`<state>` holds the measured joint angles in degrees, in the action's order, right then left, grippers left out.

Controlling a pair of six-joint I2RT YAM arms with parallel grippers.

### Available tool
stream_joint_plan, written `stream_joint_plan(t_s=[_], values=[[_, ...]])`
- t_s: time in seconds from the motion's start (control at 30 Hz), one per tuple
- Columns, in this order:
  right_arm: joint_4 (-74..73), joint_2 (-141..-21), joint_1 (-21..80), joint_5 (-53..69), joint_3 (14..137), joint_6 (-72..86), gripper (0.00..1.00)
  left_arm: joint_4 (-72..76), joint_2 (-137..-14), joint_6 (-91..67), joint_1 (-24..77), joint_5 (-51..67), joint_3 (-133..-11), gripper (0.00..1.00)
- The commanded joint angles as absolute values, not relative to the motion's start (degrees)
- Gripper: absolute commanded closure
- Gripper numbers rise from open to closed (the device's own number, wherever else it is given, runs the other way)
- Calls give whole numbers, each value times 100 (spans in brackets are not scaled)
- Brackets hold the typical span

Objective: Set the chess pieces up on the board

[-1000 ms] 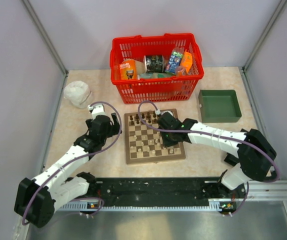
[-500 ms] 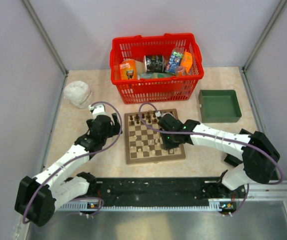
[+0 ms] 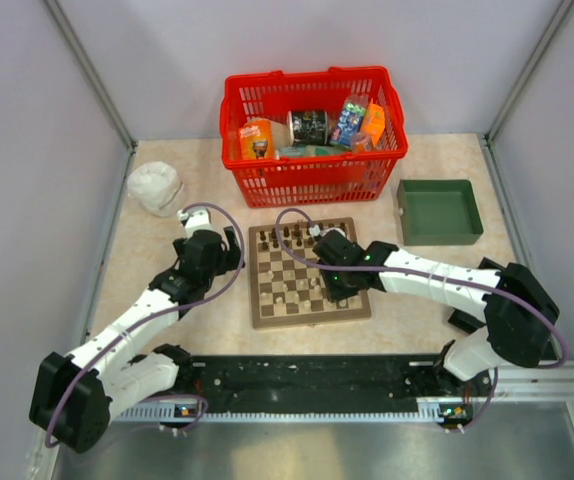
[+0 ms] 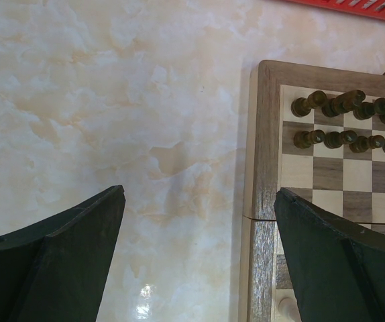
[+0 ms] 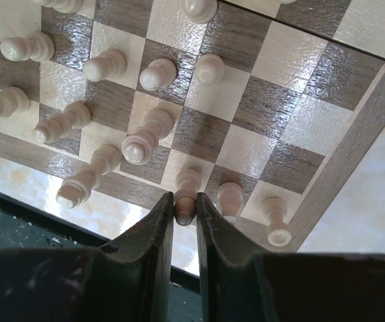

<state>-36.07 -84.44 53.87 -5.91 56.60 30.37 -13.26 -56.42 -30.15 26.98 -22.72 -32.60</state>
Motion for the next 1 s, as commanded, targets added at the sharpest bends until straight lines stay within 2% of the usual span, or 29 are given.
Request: stream_joint_plan(t_s=[0.0,0.7,0.97], values=[[-3612,-8429,5449,-879,5660,3164,82,-1081,-5625,-3059,2681,-2267,-3393,1],[-3542,-8587,5458,-589,5599,3120,81,-1072,-5634,-3085,2681,-2276,-3357,1],[-3507,-8578,5458,-642,5748,3076,70,-1081,-5625,-3085,2681,-2285,-3349,1]])
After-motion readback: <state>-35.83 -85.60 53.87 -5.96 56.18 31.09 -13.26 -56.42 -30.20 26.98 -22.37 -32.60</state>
